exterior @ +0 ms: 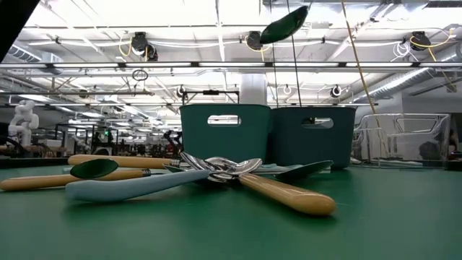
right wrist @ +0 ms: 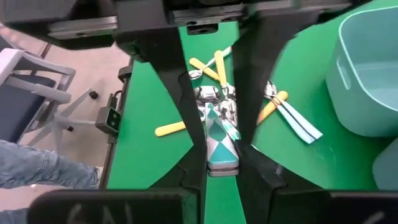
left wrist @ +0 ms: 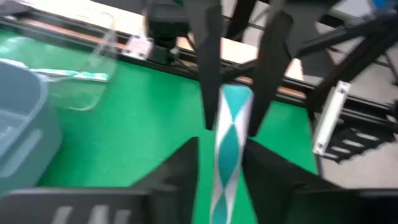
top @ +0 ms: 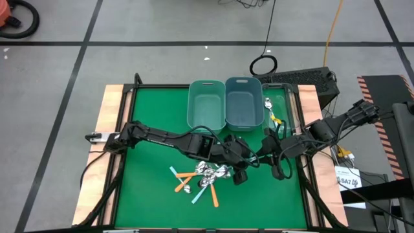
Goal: Sort silverware by color (type)
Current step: Put the green spoon into the transparent bin
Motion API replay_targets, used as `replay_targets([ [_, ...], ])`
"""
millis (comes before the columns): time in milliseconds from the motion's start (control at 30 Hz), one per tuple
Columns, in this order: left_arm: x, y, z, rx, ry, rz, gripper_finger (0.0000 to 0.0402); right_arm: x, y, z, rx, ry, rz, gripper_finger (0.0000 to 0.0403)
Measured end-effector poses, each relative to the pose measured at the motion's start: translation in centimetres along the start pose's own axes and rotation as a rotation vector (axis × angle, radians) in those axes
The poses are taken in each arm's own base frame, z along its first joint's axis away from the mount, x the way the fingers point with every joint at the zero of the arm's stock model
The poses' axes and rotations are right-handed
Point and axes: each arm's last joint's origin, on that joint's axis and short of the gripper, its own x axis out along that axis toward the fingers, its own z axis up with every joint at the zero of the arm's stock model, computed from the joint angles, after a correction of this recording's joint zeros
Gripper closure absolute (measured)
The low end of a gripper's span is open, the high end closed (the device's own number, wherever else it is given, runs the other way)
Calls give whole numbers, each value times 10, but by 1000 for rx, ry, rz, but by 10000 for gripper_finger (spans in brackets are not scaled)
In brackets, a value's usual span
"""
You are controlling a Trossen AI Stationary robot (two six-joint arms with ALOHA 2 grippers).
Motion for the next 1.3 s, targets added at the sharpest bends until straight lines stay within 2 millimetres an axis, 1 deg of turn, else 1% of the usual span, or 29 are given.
replay_targets([
  [133,-1,1,0,-40,-1,34,181,-1,-1,-1,13,0,-11,349],
  [233,-13,1,5,-78,47,57,140,-3,-2,-2,35,8,-16,349],
  [333,-30,2,11,-121,89,80,128,-8,-4,-4,60,11,-20,349],
  [467,-45,9,8,-126,159,147,126,-15,-6,-5,93,1,-15,349],
  [567,-64,14,10,-117,188,188,125,-21,-9,-7,124,-7,-38,349],
  [667,-73,19,8,-91,229,246,136,-28,-13,-10,165,-12,-83,349],
  [800,-82,25,3,-24,308,294,174,-37,-18,-13,215,-56,-146,349],
  [867,-95,29,3,15,342,299,195,-41,-20,-12,249,-98,-175,349],
  [1000,-115,39,6,87,401,311,236,-47,-24,-12,319,-163,-238,349],
  [1067,-128,47,10,118,414,313,252,-50,-26,-12,358,-201,-267,349],
  [1133,-146,59,17,149,415,320,266,-53,-27,-10,386,-243,-303,349],
  [1233,-169,81,29,179,390,333,280,-63,-27,-1,406,-325,-360,349],
  [1300,-180,98,34,178,377,350,284,-73,-26,8,415,-389,-399,349],
])
